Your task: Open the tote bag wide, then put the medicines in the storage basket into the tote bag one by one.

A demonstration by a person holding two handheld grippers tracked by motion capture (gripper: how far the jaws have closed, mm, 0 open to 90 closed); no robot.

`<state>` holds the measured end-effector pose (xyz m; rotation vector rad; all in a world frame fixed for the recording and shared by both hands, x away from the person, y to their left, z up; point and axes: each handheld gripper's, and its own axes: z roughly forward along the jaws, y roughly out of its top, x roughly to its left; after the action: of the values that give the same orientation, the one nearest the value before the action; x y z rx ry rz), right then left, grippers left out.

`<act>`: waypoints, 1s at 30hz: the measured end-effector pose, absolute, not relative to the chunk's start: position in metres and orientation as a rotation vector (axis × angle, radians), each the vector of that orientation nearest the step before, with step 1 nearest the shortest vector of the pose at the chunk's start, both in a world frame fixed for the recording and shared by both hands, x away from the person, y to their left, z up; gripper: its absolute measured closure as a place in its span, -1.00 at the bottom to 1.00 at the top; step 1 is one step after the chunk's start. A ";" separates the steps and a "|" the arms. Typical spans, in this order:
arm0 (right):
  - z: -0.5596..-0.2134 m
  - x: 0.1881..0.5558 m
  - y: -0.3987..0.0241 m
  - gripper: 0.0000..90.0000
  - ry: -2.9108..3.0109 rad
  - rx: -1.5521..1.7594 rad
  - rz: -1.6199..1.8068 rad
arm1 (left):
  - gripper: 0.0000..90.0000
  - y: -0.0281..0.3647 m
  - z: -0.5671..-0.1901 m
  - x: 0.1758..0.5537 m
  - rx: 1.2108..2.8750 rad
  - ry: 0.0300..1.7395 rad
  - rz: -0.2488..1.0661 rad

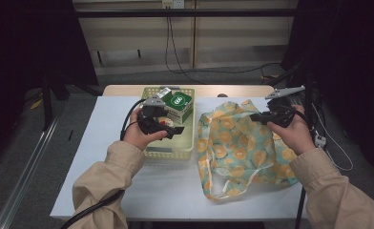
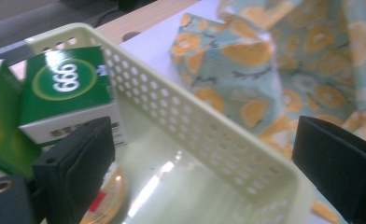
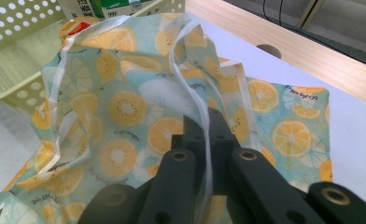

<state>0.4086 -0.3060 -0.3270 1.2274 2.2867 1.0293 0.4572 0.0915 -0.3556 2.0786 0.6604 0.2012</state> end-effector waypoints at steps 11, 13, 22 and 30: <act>-0.330 0.407 -0.308 1.00 2.300 1.265 1.070 | -0.89 0.106 -0.365 0.479 2.055 0.722 0.203; -0.329 0.407 -0.309 1.00 2.296 1.271 1.078 | -0.89 0.108 -0.367 0.481 2.073 0.715 0.207; -0.330 0.408 -0.311 1.00 2.301 1.264 1.078 | -0.86 0.110 -0.379 0.492 2.096 0.762 0.219; -0.332 0.409 -0.311 1.00 2.303 1.265 1.074 | -0.83 0.102 -0.385 0.503 2.102 0.777 0.207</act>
<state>0.4094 -0.3113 -0.3317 1.2650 2.3032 1.0739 0.5034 0.1017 -0.3848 2.1022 0.7773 0.2067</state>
